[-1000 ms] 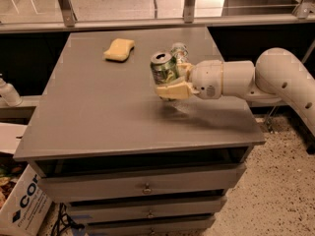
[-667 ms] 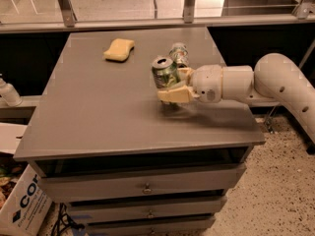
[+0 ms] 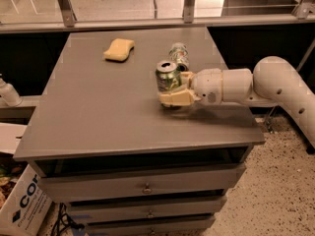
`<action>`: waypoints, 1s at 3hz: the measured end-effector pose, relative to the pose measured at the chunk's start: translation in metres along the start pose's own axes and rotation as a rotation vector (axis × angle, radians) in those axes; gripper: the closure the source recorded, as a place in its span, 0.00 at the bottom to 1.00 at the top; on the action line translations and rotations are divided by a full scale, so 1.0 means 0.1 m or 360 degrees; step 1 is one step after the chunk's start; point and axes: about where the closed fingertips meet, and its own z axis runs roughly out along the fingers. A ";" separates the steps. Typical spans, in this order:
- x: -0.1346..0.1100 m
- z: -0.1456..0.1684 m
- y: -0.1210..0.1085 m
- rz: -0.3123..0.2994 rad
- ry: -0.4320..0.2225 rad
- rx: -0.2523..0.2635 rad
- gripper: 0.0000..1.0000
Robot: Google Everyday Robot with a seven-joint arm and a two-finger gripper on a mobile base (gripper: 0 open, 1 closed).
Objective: Place green can upright
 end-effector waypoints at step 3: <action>0.00 -0.01 0.01 0.0003 -0.0016 -0.0007 0.36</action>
Offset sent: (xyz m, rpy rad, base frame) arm 0.0082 -0.0207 -0.0174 -0.0768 -0.0492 -0.0444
